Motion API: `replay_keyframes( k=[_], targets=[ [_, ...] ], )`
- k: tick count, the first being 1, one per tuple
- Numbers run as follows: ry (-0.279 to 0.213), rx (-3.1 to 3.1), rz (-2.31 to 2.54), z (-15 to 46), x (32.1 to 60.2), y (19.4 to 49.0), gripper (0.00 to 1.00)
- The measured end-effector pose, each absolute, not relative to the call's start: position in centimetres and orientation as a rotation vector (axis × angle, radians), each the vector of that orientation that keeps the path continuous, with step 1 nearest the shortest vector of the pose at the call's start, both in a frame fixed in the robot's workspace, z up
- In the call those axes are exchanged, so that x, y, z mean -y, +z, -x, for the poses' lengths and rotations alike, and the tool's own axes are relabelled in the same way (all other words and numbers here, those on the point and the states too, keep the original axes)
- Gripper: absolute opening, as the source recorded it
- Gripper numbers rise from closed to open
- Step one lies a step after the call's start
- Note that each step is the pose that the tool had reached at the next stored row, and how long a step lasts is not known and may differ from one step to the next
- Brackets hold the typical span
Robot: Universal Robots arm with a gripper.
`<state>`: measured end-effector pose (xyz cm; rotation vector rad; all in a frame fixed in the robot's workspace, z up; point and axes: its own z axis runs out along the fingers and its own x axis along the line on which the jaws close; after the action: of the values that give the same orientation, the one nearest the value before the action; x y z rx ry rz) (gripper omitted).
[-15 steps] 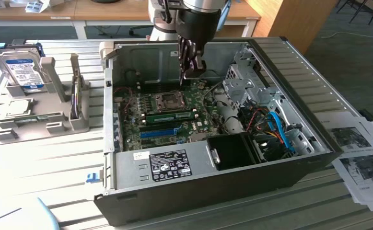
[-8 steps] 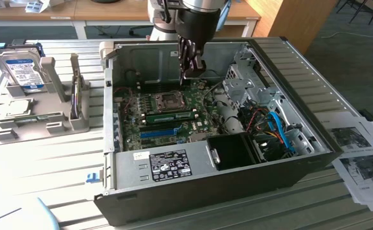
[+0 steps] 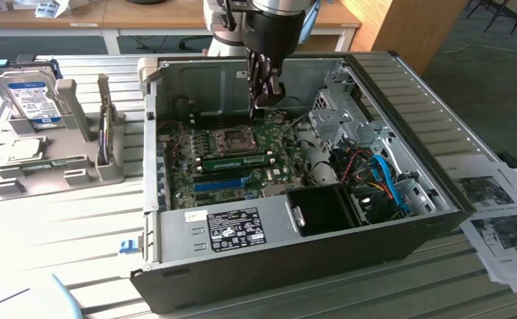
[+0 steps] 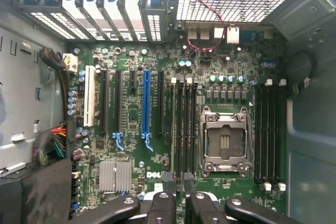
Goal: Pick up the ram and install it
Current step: 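Insert the ram into the slot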
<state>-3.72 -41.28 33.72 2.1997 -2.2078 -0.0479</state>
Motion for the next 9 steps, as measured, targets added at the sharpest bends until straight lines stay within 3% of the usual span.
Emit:
replay_keyframes(
  k=[9],
  targets=[
    [-0.044,2.211,-2.202,3.73,41.28,34.62,0.18]
  ],
)
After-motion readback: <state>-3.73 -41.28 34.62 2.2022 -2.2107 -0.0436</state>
